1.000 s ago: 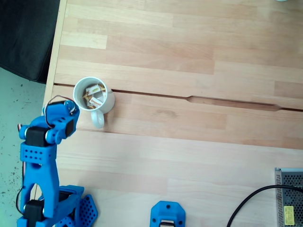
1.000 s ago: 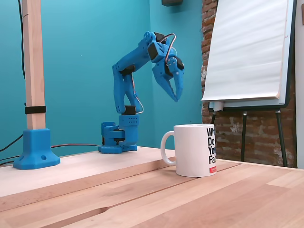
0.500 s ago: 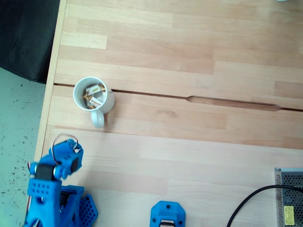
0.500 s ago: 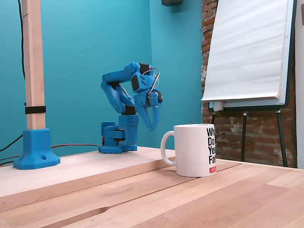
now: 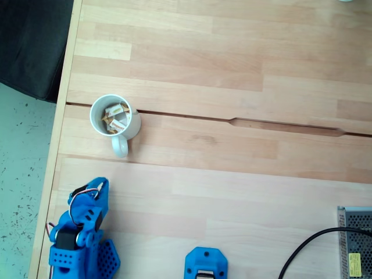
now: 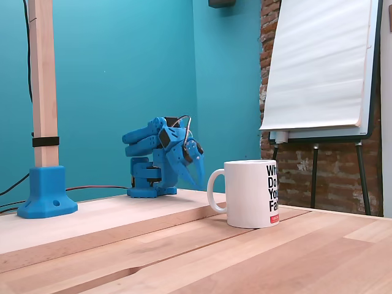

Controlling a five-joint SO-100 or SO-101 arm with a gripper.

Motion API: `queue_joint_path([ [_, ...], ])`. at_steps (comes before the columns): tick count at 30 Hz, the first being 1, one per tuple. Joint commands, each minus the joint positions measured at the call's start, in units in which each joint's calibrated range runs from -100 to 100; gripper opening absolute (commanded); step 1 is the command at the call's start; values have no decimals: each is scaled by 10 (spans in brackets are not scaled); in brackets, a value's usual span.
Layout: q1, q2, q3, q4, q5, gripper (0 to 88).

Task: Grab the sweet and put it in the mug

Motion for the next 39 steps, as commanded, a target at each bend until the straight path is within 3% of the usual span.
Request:
queue_joint_path([
  [1,-4,-6,0,-10,4,0],
  [39,-4,-11,1,-10,4,0],
])
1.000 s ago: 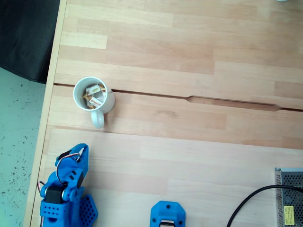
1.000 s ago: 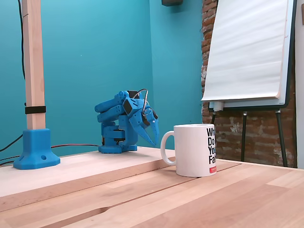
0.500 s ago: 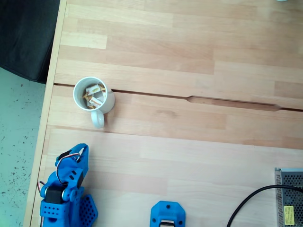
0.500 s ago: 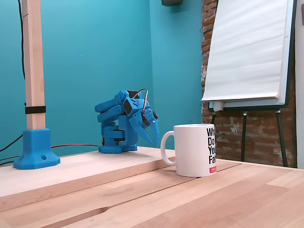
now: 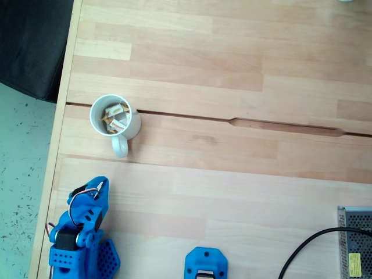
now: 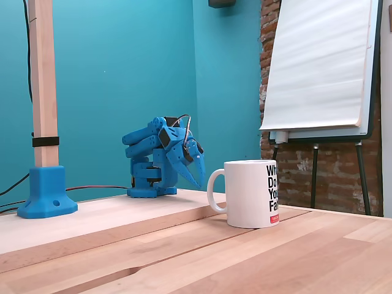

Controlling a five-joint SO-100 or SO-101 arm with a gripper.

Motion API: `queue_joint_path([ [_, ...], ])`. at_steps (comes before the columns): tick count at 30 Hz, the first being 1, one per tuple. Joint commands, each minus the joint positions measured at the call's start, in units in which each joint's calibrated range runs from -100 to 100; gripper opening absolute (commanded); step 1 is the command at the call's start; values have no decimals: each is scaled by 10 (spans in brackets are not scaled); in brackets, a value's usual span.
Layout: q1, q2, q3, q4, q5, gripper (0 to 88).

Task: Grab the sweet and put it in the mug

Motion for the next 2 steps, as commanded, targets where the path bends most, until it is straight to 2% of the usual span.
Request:
queue_joint_path([
  [1,-4,-8,1,-10,0,0],
  [2,-4,-8,1,-10,0,0],
])
